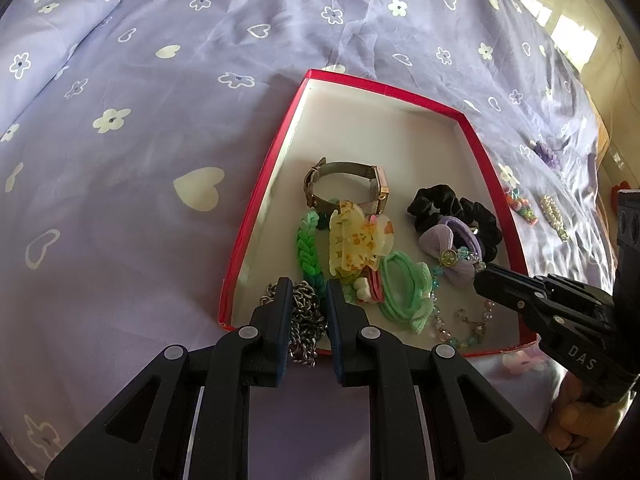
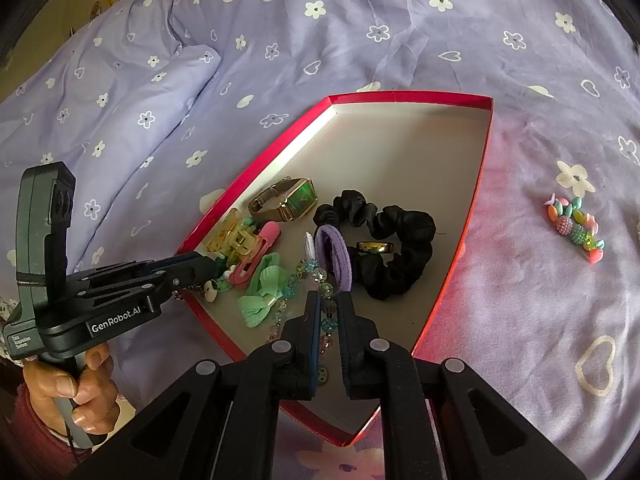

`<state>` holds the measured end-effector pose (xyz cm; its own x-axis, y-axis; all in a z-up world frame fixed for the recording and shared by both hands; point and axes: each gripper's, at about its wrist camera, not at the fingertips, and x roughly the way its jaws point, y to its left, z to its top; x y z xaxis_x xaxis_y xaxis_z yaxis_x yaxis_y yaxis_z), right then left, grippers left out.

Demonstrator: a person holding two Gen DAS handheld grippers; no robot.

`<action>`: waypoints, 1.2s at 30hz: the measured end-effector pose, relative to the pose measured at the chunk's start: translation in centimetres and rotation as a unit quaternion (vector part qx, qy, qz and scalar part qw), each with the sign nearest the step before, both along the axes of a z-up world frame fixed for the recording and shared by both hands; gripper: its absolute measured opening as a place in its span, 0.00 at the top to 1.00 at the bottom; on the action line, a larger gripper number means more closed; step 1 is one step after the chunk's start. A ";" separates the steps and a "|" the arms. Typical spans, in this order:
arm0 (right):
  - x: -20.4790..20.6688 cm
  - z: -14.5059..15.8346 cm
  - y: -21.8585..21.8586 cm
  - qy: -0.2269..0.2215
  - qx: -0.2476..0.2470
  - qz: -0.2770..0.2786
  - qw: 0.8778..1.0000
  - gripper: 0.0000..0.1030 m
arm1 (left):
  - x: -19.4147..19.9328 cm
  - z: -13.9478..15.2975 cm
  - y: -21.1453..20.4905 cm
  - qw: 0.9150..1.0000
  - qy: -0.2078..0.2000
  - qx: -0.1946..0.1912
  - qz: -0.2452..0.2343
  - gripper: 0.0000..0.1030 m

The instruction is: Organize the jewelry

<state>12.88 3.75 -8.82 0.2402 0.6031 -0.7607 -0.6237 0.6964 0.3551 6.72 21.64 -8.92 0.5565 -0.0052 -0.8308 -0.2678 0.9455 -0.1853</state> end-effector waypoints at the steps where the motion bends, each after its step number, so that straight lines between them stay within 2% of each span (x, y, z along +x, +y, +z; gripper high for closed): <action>1: 0.0 0.0 0.0 0.000 0.000 0.000 1.000 0.91 | 0.0 0.0 0.0 1.000 0.000 0.000 0.000 0.86; 6: 0.1 0.0 -0.1 0.002 0.004 -0.003 1.000 0.90 | 0.0 0.0 0.0 1.000 -0.001 -0.002 -0.001 0.81; 8: 0.1 0.1 -0.1 0.002 0.005 -0.003 1.000 0.88 | 0.0 0.0 -0.1 1.000 -0.001 -0.002 -0.001 0.74; 15: 0.0 0.4 -0.3 -0.003 0.010 -0.007 1.000 0.65 | -0.1 0.2 -0.4 1.000 -0.003 -0.001 -0.002 0.66; 18: 0.1 0.5 -0.5 -0.002 0.014 -0.009 1.000 0.64 | -0.1 0.3 -0.4 1.000 -0.003 -0.001 -0.002 0.61; 20: 0.0 0.7 -0.6 -0.003 0.016 -0.009 1.000 0.61 | -0.1 0.5 -0.3 1.000 -0.004 0.000 0.000 0.53; 24: -0.2 1.4 -0.9 -0.010 0.024 -0.013 1.000 0.49 | -0.7 1.4 -0.6 1.000 -0.012 0.011 0.002 0.47; 27: -0.5 2.3 -1.5 -0.018 0.039 -0.017 0.999 0.48 | -1.4 2.4 -0.8 1.000 -0.022 0.020 0.004 0.42; 29: -0.7 3.1 -2.1 -0.024 0.053 -0.022 0.998 0.43 | -1.9 3.0 -0.9 0.999 -0.027 0.023 0.009 0.28; 31: -0.8 3.6 -2.6 -0.028 0.065 -0.027 0.997 0.35 | -2.5 3.5 -0.8 0.999 -0.035 0.022 0.016 0.22; 36: -1.2 3.8 -3.9 -0.020 0.088 -0.043 0.995 0.30 | -3.9 4.1 -0.6 0.999 -0.045 0.005 0.030 0.17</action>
